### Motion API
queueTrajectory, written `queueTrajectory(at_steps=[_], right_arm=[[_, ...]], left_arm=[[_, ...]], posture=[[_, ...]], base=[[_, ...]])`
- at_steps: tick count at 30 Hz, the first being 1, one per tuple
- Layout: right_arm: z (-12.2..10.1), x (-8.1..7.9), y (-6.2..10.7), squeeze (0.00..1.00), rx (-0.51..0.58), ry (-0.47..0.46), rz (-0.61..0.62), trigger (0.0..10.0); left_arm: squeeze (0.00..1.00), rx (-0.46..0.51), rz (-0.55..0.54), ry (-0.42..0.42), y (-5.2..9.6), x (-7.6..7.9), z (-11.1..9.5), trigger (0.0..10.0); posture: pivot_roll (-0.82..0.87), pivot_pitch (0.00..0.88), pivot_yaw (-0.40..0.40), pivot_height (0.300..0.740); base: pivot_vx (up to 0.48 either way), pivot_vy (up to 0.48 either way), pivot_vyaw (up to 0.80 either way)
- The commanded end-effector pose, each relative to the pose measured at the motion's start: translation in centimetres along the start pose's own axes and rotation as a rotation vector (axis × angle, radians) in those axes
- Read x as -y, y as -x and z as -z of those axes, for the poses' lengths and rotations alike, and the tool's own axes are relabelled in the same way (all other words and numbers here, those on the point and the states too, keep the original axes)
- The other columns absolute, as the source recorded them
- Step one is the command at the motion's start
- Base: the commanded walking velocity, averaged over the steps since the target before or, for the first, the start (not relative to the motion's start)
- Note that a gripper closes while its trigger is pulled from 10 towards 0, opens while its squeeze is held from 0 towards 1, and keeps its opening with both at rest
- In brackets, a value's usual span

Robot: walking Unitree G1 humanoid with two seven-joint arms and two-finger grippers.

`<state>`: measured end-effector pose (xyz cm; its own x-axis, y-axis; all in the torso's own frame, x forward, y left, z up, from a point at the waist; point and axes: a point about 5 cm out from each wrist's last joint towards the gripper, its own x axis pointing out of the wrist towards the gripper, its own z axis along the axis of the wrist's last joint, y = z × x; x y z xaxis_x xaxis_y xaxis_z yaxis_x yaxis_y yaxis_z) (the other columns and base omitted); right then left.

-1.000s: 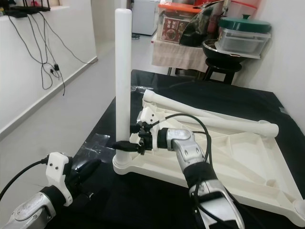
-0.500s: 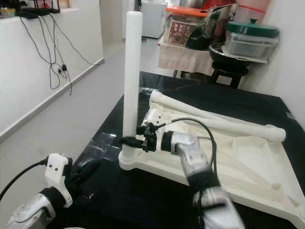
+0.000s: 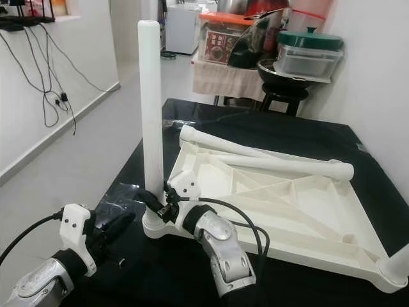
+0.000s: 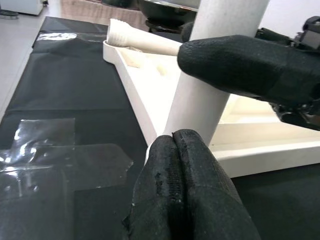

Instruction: Building children table

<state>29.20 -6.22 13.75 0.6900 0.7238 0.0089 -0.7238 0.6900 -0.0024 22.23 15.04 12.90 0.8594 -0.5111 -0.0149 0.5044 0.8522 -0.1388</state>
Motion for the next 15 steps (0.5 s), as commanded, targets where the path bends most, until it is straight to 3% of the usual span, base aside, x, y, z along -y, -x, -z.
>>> queueTrajectory(at_steps=[1,2,3,4,6,7,8,10,11,13,14,15], right_arm=[[2.5,0.6,0.8,0.0,-0.143,-0.074,0.07,4.9],[2.1,0.9,1.0,0.0,-0.129,-0.111,0.098,10.0],[2.1,0.9,1.0,0.0,-0.129,-0.111,0.098,10.0],[1.6,1.3,1.0,1.0,-0.112,-0.125,0.083,10.0],[1.2,1.5,1.1,1.0,-0.1,-0.127,0.067,10.0],[0.6,1.8,1.0,1.0,-0.081,-0.1,0.015,10.0],[-0.2,2.2,0.7,1.0,-0.07,-0.028,-0.13,10.0],[-0.4,2.3,0.7,1.0,-0.07,-0.013,-0.167,10.0],[-0.5,2.7,0.6,0.73,-0.085,0.017,-0.213,10.0],[-0.6,2.9,0.6,0.73,-0.096,0.035,-0.237,10.0],[-0.7,3.5,0.4,0.0,-0.114,0.061,-0.296,10.0],[-0.7,3.5,0.4,0.0,-0.114,0.061,-0.296,10.0]], left_arm=[[0.0,-0.008,-0.01,0.004,0.0,0.0,0.3,10.0],[0.0,-0.008,-0.011,0.006,0.0,0.0,0.3,10.0],[0.0,-0.008,-0.011,0.006,0.0,0.0,0.3,10.0],[0.0,-0.008,-0.009,0.007,0.0,0.0,0.3,10.0],[0.0,-0.009,-0.007,0.008,-0.1,0.0,0.3,10.0],[0.0,-0.01,-0.005,0.009,-0.1,0.1,0.3,10.0],[0.0,-0.011,-0.002,0.009,-0.2,0.1,0.4,10.0],[0.0,-0.011,-0.001,0.009,-0.2,0.1,0.4,10.0],[0.0,-0.011,-0.001,0.009,-0.2,0.1,0.4,10.0],[0.0,-0.011,-0.001,0.009,-0.2,0.1,0.4,10.0],[0.0,-0.01,-0.002,0.008,-0.3,0.2,0.4,10.0],[0.0,-0.01,-0.002,0.008,-0.3,0.2,0.4,10.0]], posture=[[0.11,0.0,-0.103,0.74],[0.12,0.0,-0.105,0.74],[0.12,0.0,-0.105,0.74],[0.12,0.0,-0.106,0.74],[0.12,0.0,-0.106,0.74],[0.12,0.0,-0.107,0.74],[0.12,0.0,-0.11,0.74],[0.12,0.0,-0.11,0.74],[0.13,0.0,-0.112,0.74],[0.13,0.0,-0.112,0.74],[0.14,0.0,-0.119,0.74],[0.14,0.0,-0.119,0.74]], base=[[0.0,0.0,0.0],[0.0,0.0,0.0],[0.0,0.0,0.0],[0.0,0.0,0.0],[0.0,0.0,0.0],[0.0,0.0,0.0],[0.0,0.0,0.0],[0.0,0.0,0.0],[0.0,0.0,0.0],[0.0,0.0,0.0],[0.0,0.0,0.0],[0.0,0.0,0.0]])
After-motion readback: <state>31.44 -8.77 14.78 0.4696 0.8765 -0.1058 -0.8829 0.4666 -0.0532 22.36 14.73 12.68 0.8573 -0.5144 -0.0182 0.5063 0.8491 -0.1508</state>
